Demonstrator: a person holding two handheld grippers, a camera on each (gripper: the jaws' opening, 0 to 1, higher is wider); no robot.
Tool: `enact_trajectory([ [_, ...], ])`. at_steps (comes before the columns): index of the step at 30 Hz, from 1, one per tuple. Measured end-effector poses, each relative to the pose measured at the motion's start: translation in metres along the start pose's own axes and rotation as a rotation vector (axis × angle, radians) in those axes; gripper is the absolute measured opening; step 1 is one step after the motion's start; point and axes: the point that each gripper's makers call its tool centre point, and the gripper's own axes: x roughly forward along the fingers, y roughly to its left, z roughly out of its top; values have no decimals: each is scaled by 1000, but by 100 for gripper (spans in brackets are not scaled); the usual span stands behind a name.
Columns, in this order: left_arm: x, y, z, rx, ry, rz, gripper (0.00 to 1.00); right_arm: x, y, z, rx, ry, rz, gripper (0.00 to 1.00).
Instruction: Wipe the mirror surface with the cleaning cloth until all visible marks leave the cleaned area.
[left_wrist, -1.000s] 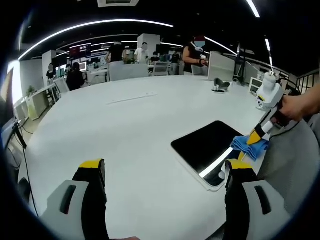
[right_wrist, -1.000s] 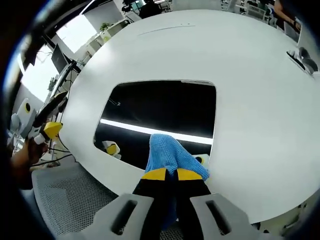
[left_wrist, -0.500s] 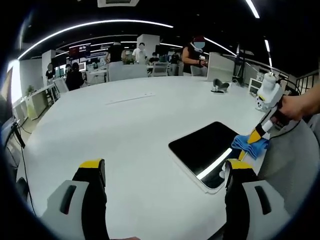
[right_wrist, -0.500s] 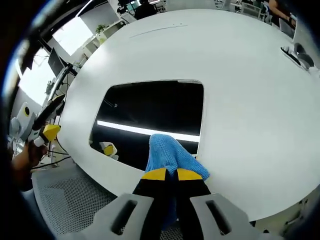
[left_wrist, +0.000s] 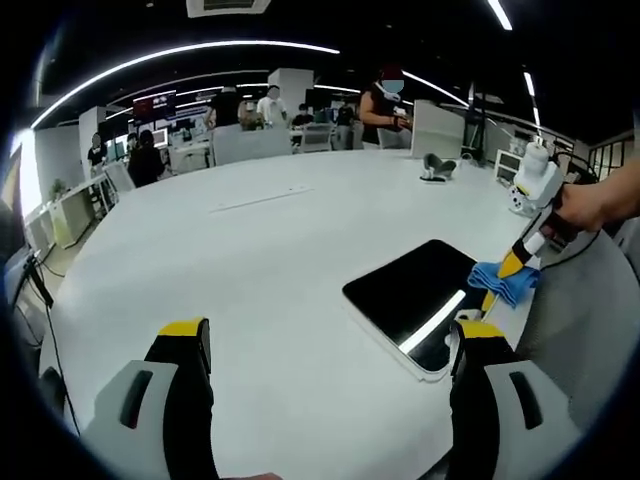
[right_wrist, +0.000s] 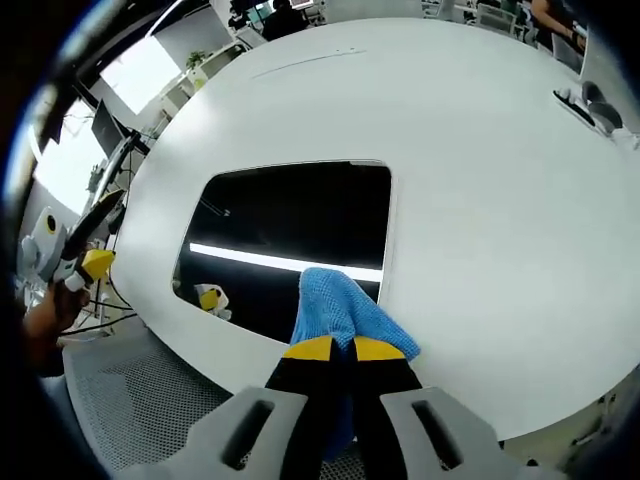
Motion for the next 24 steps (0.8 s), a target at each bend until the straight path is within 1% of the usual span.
enact_trajectory([
  [5,2,-4,-2,9,3,-6,99,-1,1,0,3,-2,0,0],
  [7,3,-6,-2,14,6,-14,99,0,0,3,12,-15,-6,0],
  [13,5,-5,-3,6,5,-17,99,2,0,7,20,-16,-9,0],
  [21,5,-2,-3,-22,3,-23,99,7,-5,21,36,-21,-25,0],
  [24,5,-2,-2,-20,-1,-29,99,10,-7,28,25,-22,-37,0],
])
